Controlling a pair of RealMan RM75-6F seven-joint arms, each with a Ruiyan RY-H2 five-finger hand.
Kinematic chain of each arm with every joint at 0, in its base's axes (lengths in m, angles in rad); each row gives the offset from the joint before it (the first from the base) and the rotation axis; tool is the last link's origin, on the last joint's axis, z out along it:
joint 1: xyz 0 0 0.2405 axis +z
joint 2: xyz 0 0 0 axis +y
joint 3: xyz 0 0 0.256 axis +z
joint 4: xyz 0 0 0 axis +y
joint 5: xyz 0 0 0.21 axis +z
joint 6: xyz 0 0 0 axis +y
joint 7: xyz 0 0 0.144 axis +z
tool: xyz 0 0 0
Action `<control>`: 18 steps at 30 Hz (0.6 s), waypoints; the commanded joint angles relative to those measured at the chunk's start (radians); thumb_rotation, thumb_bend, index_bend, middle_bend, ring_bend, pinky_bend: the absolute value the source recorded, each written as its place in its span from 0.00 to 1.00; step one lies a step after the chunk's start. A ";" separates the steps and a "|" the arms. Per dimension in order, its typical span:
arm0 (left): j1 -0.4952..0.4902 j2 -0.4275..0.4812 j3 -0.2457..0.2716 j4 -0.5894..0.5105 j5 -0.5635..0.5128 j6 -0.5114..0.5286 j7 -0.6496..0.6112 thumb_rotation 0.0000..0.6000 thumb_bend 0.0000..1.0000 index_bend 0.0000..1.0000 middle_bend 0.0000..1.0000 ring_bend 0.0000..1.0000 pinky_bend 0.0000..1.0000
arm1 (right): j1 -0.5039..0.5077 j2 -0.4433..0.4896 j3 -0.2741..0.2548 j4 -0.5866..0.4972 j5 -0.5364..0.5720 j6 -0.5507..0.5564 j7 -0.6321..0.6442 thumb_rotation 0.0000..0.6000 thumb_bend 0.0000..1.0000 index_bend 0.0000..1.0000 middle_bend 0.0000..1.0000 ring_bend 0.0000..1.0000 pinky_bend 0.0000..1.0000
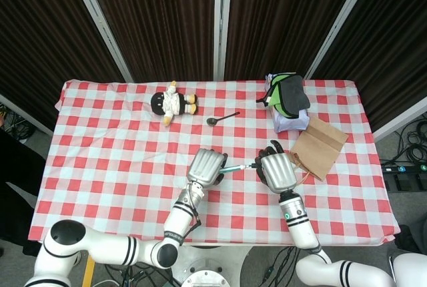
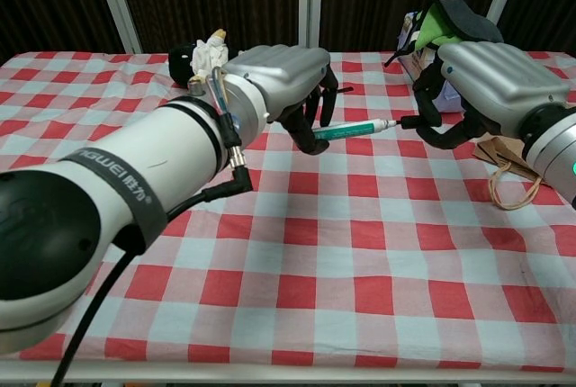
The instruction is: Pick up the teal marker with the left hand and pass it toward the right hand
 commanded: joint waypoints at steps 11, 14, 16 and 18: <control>0.072 0.092 0.105 0.062 0.079 -0.103 -0.139 1.00 0.41 0.58 0.59 0.54 0.60 | -0.025 -0.002 -0.008 0.051 0.023 0.007 0.027 1.00 0.37 0.83 0.75 0.39 0.21; 0.086 0.098 0.128 0.099 0.091 -0.135 -0.175 1.00 0.41 0.58 0.59 0.54 0.60 | -0.024 -0.015 -0.009 0.076 0.033 -0.005 0.036 1.00 0.37 0.83 0.74 0.39 0.21; 0.091 0.100 0.140 0.123 0.107 -0.154 -0.196 1.00 0.41 0.58 0.59 0.54 0.60 | -0.021 -0.026 -0.009 0.094 0.039 -0.016 0.040 1.00 0.36 0.83 0.74 0.39 0.21; 0.095 0.097 0.145 0.144 0.122 -0.163 -0.214 1.00 0.41 0.58 0.59 0.54 0.60 | -0.017 -0.038 -0.008 0.110 0.044 -0.025 0.044 1.00 0.36 0.84 0.73 0.39 0.21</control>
